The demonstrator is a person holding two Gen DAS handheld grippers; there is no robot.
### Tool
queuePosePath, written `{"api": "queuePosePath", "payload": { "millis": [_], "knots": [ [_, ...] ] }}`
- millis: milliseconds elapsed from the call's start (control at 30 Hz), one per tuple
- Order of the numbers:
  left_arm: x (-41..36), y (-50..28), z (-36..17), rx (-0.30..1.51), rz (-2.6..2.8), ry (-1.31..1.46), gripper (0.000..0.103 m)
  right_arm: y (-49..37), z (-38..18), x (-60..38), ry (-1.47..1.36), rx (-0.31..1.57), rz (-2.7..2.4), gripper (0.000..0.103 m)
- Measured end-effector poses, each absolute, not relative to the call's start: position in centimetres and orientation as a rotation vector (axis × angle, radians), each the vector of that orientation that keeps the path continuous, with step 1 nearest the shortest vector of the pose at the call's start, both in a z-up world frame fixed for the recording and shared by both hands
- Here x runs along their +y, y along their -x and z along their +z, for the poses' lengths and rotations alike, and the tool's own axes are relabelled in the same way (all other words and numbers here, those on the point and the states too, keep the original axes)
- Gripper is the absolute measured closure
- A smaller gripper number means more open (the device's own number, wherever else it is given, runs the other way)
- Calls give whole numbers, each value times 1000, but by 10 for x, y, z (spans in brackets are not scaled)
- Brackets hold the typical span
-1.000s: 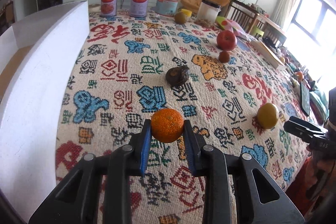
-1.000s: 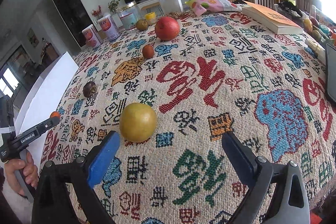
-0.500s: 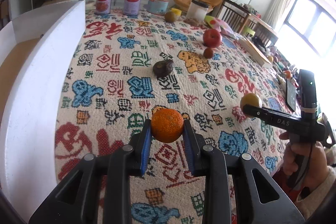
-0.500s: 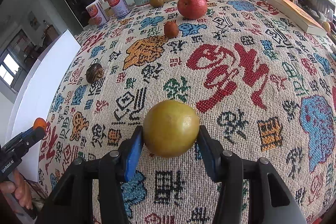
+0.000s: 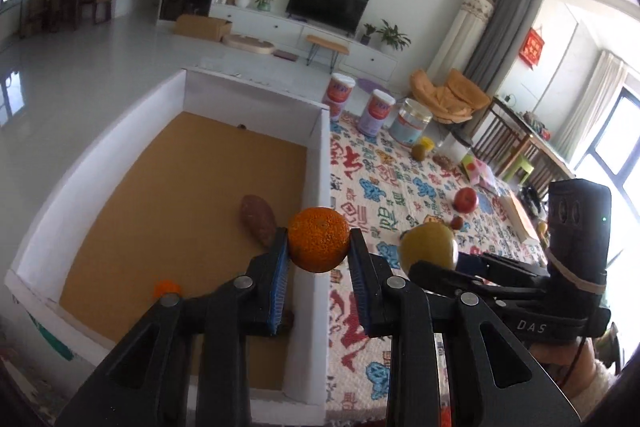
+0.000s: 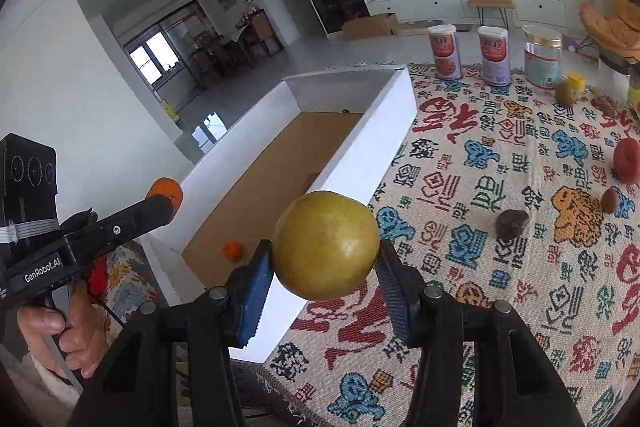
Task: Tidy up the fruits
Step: 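Carry both fruits over the white box and open both tools to drop them, then move both open tools back over the table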
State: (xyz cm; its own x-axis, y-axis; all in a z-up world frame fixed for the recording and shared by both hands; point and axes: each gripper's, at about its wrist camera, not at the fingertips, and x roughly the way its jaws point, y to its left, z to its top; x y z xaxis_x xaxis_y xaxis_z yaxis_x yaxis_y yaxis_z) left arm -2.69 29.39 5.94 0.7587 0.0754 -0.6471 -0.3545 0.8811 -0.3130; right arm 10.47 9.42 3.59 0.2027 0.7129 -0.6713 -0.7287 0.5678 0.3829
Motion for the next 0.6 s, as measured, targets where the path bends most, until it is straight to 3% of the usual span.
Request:
{"api": "queuePosePath", "payload": {
  "millis": [233, 467, 500, 533, 600],
  "knots": [
    [371, 25, -15, 825, 493, 479, 74, -57, 0, 225, 232, 979, 1154, 52],
    [375, 23, -38, 874, 546, 448, 71, -43, -28, 258, 356, 984, 1118, 51],
    [373, 23, -37, 870, 559, 438, 63, -44, -29, 256, 357, 973, 1114, 50],
    [371, 23, -36, 862, 570, 427, 46, -44, -27, 254, 349, 962, 1117, 48],
    [366, 24, -30, 827, 585, 413, 26, -44, -20, 244, 322, 929, 1112, 42]
  ]
}}
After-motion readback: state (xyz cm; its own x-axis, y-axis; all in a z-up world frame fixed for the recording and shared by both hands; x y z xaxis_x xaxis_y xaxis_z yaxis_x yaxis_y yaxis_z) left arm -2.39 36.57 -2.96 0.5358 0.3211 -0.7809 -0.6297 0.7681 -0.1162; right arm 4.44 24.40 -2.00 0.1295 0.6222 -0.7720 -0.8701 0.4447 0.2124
